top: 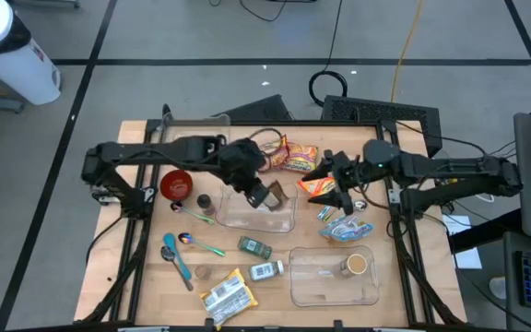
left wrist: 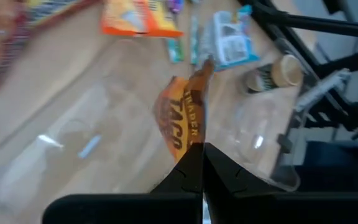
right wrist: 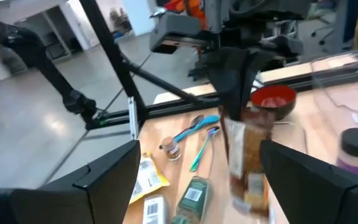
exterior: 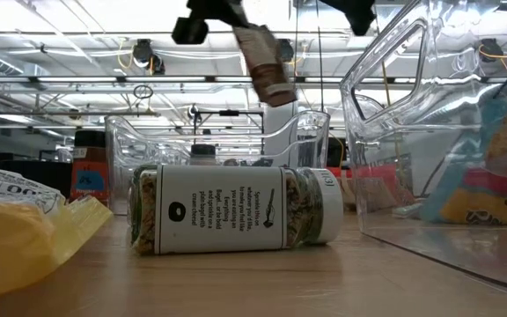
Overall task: Pick & Place Food Item
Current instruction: Put the orange seasoning pack into the bottom transparent bin
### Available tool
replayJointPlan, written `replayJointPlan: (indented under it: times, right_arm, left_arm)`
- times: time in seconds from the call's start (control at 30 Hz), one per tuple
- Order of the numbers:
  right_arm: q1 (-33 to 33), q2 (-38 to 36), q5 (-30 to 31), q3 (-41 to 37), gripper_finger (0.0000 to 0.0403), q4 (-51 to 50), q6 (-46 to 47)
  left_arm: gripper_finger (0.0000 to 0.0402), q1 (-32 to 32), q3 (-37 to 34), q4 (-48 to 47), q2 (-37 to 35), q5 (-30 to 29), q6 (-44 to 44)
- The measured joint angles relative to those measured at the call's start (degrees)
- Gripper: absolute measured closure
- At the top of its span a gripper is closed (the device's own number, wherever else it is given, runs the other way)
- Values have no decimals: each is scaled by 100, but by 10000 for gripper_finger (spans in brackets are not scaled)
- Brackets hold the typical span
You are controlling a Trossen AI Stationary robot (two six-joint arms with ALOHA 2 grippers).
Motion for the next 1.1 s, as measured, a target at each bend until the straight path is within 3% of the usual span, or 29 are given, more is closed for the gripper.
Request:
replayJointPlan:
  times: [0.37, 0.7, 1.1]
  right_arm:
    - [-11, 713, -281, 206, 83, 137, -237]
    - [-9, 923, -266, 217, 84, 813, 85]
    - [-7, 1057, -299, 206, 158, 735, 239]
  left_arm:
    - [401, -216, 0, 1100, 159, 184, -67]
    - [401, -208, 0, 1152, 161, 221, -44]
    - [401, -208, 0, 1436, 164, 174, 108]
